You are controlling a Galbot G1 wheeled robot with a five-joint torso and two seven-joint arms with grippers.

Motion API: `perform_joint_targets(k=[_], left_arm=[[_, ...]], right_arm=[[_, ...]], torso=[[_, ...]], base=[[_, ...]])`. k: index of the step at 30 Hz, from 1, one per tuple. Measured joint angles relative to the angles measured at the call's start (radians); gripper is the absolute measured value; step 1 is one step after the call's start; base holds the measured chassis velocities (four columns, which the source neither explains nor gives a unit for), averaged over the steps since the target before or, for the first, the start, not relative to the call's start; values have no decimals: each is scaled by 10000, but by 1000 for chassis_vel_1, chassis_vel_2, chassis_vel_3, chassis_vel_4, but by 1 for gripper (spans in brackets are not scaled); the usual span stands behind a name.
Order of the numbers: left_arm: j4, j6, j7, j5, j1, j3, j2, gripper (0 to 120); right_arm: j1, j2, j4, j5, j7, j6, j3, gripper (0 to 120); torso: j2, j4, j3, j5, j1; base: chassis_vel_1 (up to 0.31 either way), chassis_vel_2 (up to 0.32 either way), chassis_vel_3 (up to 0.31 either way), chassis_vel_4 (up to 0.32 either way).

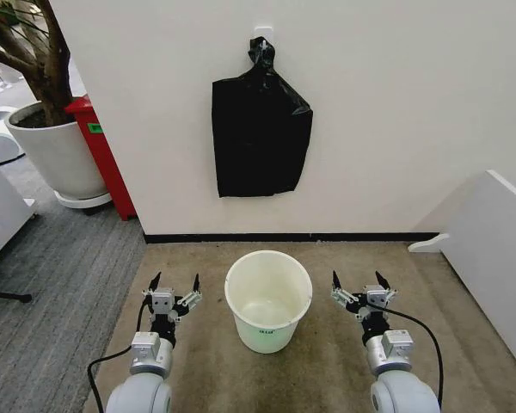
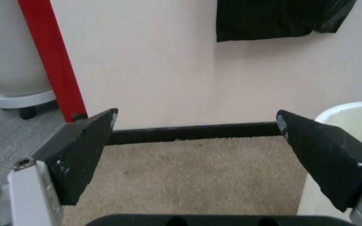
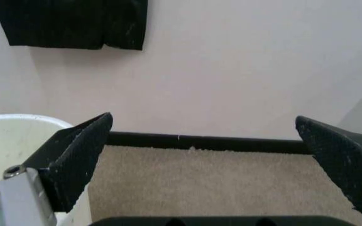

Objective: Place the garbage bag over the trash bin.

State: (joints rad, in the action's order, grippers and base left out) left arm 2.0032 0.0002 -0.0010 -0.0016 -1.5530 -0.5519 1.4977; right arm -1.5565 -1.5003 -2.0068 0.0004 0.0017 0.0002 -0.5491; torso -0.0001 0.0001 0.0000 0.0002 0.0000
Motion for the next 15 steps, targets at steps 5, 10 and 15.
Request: perform_joint_targets(k=[5,10,15], left_arm=[[1432,202,-387,-573,-811,-618,-644,100],[2190,298,-588,-866,-1227,-932,-983,100],[2844,372,-759,-1217,-1604,-1211,-1302,100]], right_arm=[[-1181,-119,-1456,115,499,178,230,100],[-1801,-171,-2258,235,744,287,360,100],[-2493,-220,-3159,461,1080,440,526,100]], torso=[[1,0,-1,-2,0],[3,-1,-4,1,-1],[3,-2,-1,0,0]], base=[[0,0,0,0],[0,0,0,0],[0,0,0,0]])
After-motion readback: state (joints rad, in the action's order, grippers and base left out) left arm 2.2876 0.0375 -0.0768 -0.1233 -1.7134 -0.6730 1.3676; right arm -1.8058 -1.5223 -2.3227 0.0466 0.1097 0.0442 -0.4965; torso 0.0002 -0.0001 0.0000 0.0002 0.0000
